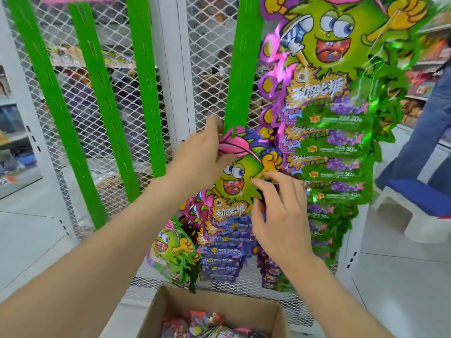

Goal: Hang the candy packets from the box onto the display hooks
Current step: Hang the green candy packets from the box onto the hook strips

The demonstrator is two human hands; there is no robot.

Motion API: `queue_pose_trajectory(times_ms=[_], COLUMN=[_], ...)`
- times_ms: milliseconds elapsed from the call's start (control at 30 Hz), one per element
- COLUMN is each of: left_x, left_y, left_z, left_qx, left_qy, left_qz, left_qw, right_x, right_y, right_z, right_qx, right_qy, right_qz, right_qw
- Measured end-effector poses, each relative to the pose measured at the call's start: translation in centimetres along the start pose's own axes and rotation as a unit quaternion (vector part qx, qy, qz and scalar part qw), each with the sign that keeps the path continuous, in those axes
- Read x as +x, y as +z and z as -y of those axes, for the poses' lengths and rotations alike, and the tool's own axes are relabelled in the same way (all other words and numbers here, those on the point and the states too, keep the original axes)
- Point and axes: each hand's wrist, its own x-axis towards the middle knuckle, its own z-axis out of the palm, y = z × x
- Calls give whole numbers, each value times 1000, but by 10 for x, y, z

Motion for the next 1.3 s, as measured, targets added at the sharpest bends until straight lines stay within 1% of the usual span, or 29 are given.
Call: queue_pose_trajectory(times_ms=[67,133,233,300,367,400,433,467,500,533,567,600,633,700,733,767,800,867,900,1000,1100,1200,1267,1300], left_x=[-8,-11,-7,-9,-23,-35,-49,-64,-81,-101,-124,-149,-176,-227,-249,-267,-284,-314,-327,-365,-386,-389,-390,-390], left_y=[7,10,4,2,4,8,11,17,25,36,49,65,81,113,127,141,156,180,190,216,234,242,244,244], left_z=[2,7,8,8,10,9,9,8,10,13,18,24,31,43,48,55,64,83,93,118,128,125,123,123], left_qx=[22,17,-16,-14,45,77,98,107,103,90,74,62,53,51,55,54,43,33,36,48,32,-26,-38,-40], left_qy=[23,32,24,31,42,55,77,104,129,150,165,170,160,102,59,13,-29,-81,-100,-159,-183,-185,-184,-187], left_qz=[-22,-27,7,11,-46,-88,-128,-156,-167,-155,-120,-65,-1,150,241,332,406,497,515,520,570,580,581,581], left_qw=[999,999,1000,999,997,992,984,976,972,972,976,981,986,982,967,942,912,863,850,838,800,793,792,791], right_x=[-3,-6,-8,-9,-13,-18,-24,-29,-35,-44,-56,-71,-89,-129,-149,-169,-187,-219,-233,-273,-309,-308,-300,-300], right_y=[4,4,-2,-7,-11,-12,-12,-11,-10,-6,1,10,20,37,45,53,59,69,73,81,91,97,100,101], right_z=[-3,-6,-10,-11,-10,-8,-5,-1,3,7,8,9,10,9,7,4,3,1,1,-1,-9,-11,-13,-14], right_qx=[-14,-13,21,38,45,57,77,95,105,99,82,68,58,40,31,32,34,27,15,-25,-62,-107,-101,-83], right_qy=[10,13,12,4,-16,-31,-40,-36,-18,3,12,5,-6,-10,0,15,32,84,114,141,136,83,60,64], right_qz=[31,37,1,-27,-30,-8,38,110,208,319,423,509,573,661,696,720,733,733,729,722,731,739,734,731], right_qw=[999,999,1000,999,998,998,996,989,972,943,902,858,818,749,717,693,679,675,675,677,666,660,669,674])
